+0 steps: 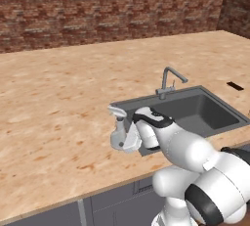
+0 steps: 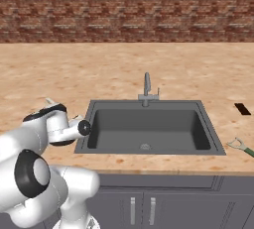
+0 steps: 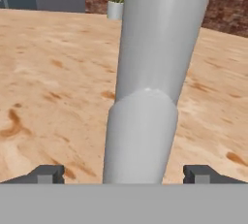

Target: Open the cabinet. Pick the spray and place it next to the sink. Then close the cabinet.

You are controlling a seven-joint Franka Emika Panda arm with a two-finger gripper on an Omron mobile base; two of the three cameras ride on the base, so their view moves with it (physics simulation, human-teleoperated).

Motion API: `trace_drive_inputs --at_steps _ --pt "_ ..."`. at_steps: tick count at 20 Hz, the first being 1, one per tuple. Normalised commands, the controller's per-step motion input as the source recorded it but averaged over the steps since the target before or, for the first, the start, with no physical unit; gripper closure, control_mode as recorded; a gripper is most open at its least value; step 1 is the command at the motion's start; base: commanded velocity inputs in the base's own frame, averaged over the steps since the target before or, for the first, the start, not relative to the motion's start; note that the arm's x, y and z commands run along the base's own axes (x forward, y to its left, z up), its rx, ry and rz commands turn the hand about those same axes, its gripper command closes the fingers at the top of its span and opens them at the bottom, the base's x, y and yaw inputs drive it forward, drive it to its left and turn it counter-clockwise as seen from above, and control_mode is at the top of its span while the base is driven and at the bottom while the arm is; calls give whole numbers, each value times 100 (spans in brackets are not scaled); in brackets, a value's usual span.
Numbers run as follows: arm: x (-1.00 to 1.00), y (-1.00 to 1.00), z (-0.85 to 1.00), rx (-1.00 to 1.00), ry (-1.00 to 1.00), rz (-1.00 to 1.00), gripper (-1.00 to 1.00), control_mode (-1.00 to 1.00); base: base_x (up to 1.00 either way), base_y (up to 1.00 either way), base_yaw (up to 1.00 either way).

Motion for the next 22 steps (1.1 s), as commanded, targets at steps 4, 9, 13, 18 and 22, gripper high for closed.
trace_drive_inputs --at_steps 4,9,13,18,22 --pt "-10 -20 21 0 0 0 -100 -100 0 0 0" --pt "-2 -47 53 0 7 -2 -100 -100 0 0 0" --pt "0 -67 33 0 25 -8 -100 -100 0 0 0" --pt "0 -44 29 -5 28 -11 -100 -100 0 0 0" --pt "-7 -16 24 -11 22 -17 -100 -100 0 0 0"
